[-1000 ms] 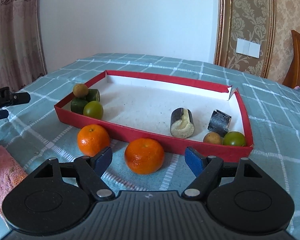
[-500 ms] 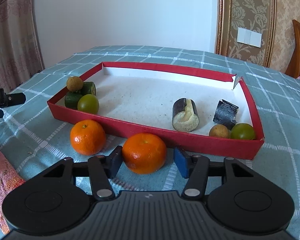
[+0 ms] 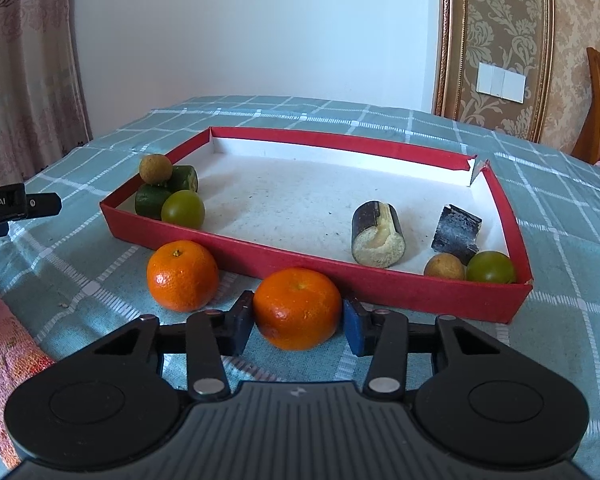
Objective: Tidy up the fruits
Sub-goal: 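Lift the orange into the red box and open the right tool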
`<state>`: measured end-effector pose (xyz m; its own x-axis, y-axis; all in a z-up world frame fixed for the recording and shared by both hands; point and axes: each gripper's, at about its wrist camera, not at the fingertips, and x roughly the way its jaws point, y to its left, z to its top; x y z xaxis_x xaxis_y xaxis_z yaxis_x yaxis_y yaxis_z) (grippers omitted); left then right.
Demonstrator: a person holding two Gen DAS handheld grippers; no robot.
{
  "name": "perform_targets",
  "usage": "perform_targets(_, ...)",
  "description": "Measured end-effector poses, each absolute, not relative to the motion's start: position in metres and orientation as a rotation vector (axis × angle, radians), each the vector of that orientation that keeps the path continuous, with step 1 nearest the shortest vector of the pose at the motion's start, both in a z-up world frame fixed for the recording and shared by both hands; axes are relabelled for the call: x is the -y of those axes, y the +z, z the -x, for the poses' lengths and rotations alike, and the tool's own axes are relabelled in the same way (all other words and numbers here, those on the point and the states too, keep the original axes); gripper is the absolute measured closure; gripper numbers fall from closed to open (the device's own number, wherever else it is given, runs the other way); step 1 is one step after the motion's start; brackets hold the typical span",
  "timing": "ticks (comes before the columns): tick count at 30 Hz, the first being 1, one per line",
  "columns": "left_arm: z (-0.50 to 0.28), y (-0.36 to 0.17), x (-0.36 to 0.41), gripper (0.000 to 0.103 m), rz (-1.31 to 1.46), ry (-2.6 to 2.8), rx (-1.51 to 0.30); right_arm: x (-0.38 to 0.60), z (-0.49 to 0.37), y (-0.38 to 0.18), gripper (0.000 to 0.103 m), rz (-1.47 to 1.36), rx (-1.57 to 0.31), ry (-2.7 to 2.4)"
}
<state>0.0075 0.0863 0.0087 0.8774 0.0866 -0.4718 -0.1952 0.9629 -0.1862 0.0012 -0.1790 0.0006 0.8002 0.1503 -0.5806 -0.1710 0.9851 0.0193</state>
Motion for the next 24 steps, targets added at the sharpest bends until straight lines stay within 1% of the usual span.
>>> perform_targets(16,-0.011,0.008,-0.081,0.000,0.191,0.175,-0.508,0.192,0.010,0.008,0.059,-0.046,-0.552,0.168)
perform_targets(24,-0.014,0.008,-0.079,0.000,0.177,0.178,-0.528,0.203,0.015,0.028,0.059,-0.057,-0.489,0.158)
